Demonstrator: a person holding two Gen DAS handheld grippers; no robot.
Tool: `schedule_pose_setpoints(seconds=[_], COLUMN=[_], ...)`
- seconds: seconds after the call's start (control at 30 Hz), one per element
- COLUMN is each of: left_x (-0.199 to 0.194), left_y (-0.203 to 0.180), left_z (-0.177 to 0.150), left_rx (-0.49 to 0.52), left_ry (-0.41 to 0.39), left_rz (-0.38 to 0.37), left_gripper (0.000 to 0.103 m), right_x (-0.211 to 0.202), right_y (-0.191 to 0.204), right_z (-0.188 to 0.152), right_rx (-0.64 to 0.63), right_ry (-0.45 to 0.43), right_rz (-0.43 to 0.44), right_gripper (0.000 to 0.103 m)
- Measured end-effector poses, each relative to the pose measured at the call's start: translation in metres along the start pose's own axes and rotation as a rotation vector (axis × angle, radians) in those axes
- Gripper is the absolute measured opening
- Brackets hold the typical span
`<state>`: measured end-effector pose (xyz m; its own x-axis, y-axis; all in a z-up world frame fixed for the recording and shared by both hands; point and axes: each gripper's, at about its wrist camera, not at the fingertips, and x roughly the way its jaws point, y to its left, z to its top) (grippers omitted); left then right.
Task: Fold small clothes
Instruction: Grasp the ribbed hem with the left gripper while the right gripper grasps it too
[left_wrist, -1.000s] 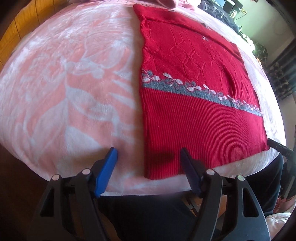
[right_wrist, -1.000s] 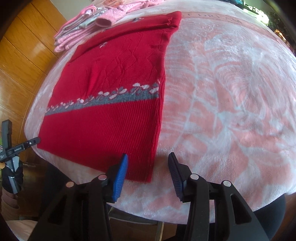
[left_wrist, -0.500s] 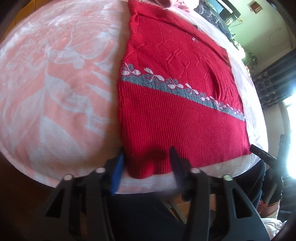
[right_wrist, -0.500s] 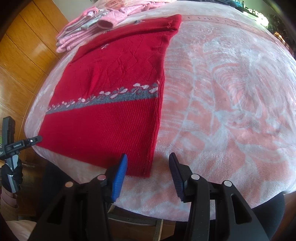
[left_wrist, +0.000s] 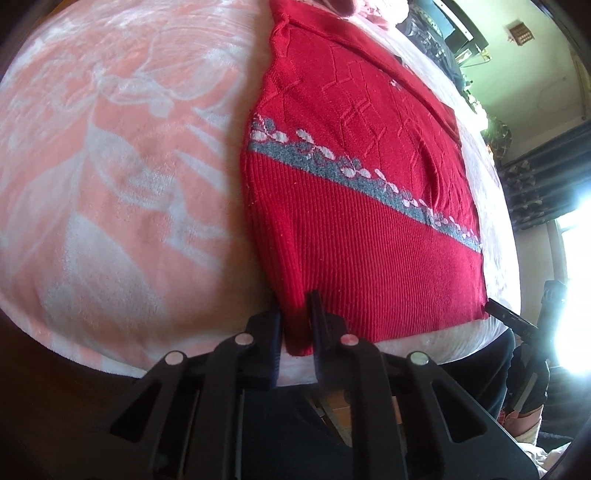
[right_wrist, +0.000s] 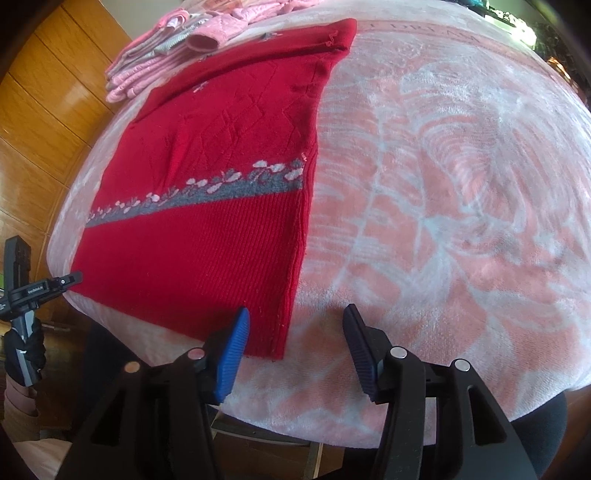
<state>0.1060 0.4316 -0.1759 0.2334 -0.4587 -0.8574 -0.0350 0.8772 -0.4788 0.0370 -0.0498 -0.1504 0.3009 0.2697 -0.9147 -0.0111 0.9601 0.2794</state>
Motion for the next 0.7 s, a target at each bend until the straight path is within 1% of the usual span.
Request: schedule_pose_setpoints(seconds=[0.13, 0.2, 0.23, 0.3, 0.33, 0.37, 0.47, 0.53, 0.6, 0.7], left_x=[0.001, 0.001, 0.003, 0.004, 0.004, 0.004, 0.0, -0.006, -0.013, -0.029], left_y=[-0.001, -0.002, -0.002, -0.003, -0.004, -0.004, -0.005, -0.008, -0.012, -0.02], left_z=[0.001, 0.001, 0.002, 0.003, 0.003, 0.004, 0.005, 0.006, 0.008, 0.016], left_rx=[0.011, 0.013, 0.014, 0.016, 0.017, 0.016, 0.014, 0.019, 0.03, 0.051], left_ry=[0.004, 0.005, 0.006, 0.005, 0.005, 0.004, -0.005, -0.021, -0.038, -0.076], left_rz=[0.009, 0.011, 0.013, 0.016, 0.017, 0.017, 0.01, -0.001, -0.012, -0.041], left_gripper=[0.012, 0.012, 0.012, 0.012, 0.012, 0.011, 0.007, 0.007, 0.007, 0.007], right_x=[0.009, 0.013, 0.014, 0.018, 0.02, 0.022, 0.019, 0.011, 0.001, -0.013], right_y=[0.004, 0.008, 0.01, 0.014, 0.016, 0.017, 0.017, 0.011, 0.002, -0.005], right_z=[0.004, 0.006, 0.007, 0.008, 0.008, 0.008, 0.008, 0.009, 0.01, 0.015], right_rx=[0.0, -0.012, -0.016, -0.014, -0.012, -0.007, 0.009, 0.042, 0.081, 0.113], right_ry=[0.02, 0.028, 0.032, 0.045, 0.053, 0.059, 0.056, 0.043, 0.032, 0.013], right_rz=[0.013, 0.003, 0.009, 0.049, 0.068, 0.088, 0.122, 0.185, 0.267, 0.353], right_gripper=[0.054, 0.05, 0.044, 0.033, 0.021, 0.014, 0.007, 0.005, 0.004, 0.004])
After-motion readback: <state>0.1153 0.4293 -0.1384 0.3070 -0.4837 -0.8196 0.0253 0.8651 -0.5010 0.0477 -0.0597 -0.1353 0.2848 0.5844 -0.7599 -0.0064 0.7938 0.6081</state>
